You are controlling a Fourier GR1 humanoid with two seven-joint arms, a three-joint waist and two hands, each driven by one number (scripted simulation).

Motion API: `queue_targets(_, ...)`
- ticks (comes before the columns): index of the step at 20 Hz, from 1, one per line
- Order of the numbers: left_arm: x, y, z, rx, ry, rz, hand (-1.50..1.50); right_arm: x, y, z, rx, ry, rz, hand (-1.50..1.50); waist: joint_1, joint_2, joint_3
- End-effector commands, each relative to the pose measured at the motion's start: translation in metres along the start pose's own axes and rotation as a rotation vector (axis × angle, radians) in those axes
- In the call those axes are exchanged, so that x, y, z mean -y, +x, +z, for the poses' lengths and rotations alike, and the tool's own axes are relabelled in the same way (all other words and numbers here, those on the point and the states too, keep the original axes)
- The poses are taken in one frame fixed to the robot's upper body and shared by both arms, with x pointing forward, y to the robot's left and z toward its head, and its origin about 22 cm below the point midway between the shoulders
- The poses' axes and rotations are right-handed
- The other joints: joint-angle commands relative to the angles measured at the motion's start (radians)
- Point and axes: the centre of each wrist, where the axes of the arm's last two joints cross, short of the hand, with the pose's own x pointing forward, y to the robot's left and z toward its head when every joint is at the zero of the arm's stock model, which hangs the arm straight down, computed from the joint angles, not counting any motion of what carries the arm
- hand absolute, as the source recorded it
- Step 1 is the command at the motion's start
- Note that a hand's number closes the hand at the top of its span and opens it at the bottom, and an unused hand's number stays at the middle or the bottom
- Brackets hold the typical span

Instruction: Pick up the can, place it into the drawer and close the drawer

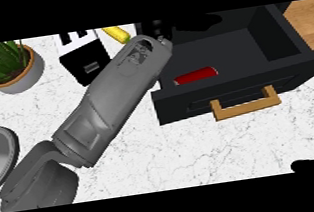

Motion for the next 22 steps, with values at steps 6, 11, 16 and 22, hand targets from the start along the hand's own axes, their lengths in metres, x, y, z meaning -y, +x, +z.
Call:
queue_targets(6, 0.005, 0.014, 0.004, 0.024, 0.022, 0.080, -1.50, -0.013, 0.015, -0.012, 0.088, 0.069, 0.254, -1.50, 0.037, -0.011, -0.001)
queue_targets(11, 0.006, 0.018, 0.004, 0.050, 0.027, 0.076, -1.50, -0.026, 0.008, -0.026, 0.079, 0.132, 0.480, -1.50, 0.075, -0.015, -0.001)
queue_targets(16, 0.010, 0.020, 0.009, 0.024, 0.009, 0.083, -1.50, -0.040, -0.023, -0.040, 0.062, 0.201, 0.636, -1.50, 0.096, -0.022, -0.001)
queue_targets(22, -0.001, 0.028, 0.003, 0.018, 0.004, 0.088, -1.50, -0.078, -0.055, -0.039, -0.005, 0.243, 0.803, -1.50, 0.128, -0.031, -0.001)
